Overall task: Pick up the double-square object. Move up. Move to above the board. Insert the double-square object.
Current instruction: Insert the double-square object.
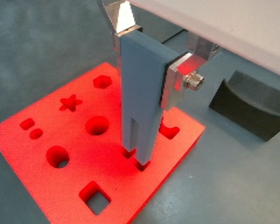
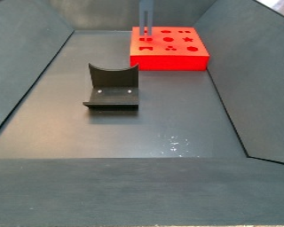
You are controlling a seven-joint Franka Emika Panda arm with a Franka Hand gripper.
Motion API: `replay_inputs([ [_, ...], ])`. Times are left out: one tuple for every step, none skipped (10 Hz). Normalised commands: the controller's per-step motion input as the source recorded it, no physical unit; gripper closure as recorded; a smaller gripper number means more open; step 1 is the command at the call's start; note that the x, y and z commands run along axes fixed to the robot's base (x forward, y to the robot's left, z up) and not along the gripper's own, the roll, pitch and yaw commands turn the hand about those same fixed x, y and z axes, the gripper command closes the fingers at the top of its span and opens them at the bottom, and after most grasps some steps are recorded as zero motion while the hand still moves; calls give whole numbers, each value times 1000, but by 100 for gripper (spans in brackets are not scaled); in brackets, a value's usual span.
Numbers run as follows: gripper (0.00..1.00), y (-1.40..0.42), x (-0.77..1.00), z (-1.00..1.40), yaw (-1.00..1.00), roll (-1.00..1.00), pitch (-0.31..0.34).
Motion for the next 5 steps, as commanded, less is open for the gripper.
replay_inputs([
  [100, -20, 0, -391, 209, 126, -114],
  [100, -37, 0, -297, 234, 84, -91],
  [100, -34, 0, -251, 246, 66, -83],
  [100, -17, 0, -251, 317, 83, -90],
  [100, -37, -31, -306, 326, 104, -124],
])
